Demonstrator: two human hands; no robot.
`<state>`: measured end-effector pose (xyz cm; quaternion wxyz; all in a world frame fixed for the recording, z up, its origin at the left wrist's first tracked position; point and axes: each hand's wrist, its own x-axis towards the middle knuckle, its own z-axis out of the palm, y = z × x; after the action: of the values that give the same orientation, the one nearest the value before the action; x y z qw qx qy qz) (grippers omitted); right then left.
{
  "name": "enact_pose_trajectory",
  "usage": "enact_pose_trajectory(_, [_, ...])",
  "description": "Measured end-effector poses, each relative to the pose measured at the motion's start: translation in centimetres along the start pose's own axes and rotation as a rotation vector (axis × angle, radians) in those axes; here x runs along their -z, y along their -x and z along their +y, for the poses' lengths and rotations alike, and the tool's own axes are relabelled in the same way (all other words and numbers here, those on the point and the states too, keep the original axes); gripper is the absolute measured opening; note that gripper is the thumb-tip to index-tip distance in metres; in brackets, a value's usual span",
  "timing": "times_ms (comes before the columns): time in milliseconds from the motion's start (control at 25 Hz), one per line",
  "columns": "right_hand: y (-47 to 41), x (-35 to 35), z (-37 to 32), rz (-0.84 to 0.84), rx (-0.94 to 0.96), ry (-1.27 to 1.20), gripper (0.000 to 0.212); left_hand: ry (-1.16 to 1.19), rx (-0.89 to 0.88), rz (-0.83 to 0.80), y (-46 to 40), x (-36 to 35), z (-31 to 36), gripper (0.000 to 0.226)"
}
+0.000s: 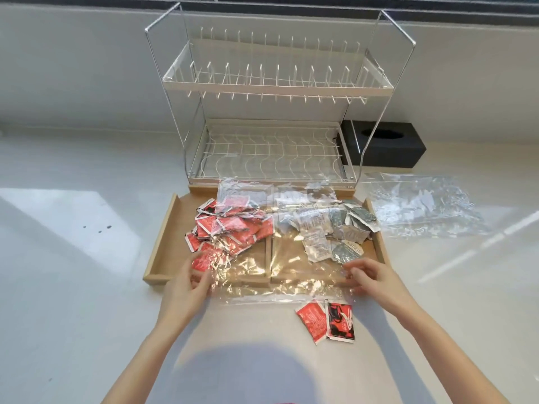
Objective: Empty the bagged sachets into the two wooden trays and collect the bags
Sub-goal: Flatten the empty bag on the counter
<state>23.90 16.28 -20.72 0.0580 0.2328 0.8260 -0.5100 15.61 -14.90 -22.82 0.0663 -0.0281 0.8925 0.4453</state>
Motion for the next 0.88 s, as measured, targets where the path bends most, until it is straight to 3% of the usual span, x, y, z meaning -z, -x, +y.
enact_pose_trajectory(120, [-1.3,1.5,-1.6,0.084,0.043,0.195,0.013,-0.047,-0.005,0.096,-1.2,1.2,1.0,0.026])
enact_pose_trajectory(240, [-3.5,2.1,-4.0,0.117,0.05,0.169,0.017,-0.107,-0.045,0.135,-3.6,1.6,3.1,0.023])
enact_pose_trajectory(360, [-6.3,2.2,-5.7,0.107,-0.017,0.113,0.021,-0.157,-0.097,0.084,-6.6,1.1,5.0,0.029])
enact_pose_trajectory(600, [-8.9,1.5,-6.2,0.103,-0.093,-0.024,0.029,-0.296,0.022,-0.121,-9.4,-0.8,6.4,0.042])
enact_pose_trajectory(760, [-8.5,1.4,-6.4,0.147,-0.035,-0.051,0.022,-0.021,0.024,-0.082,-9.0,-0.8,6.9,0.034])
enact_pose_trajectory(880, [-8.2,1.6,-6.0,0.102,-0.009,-0.179,0.029,0.187,0.05,-0.149,-8.3,-0.1,6.6,0.03])
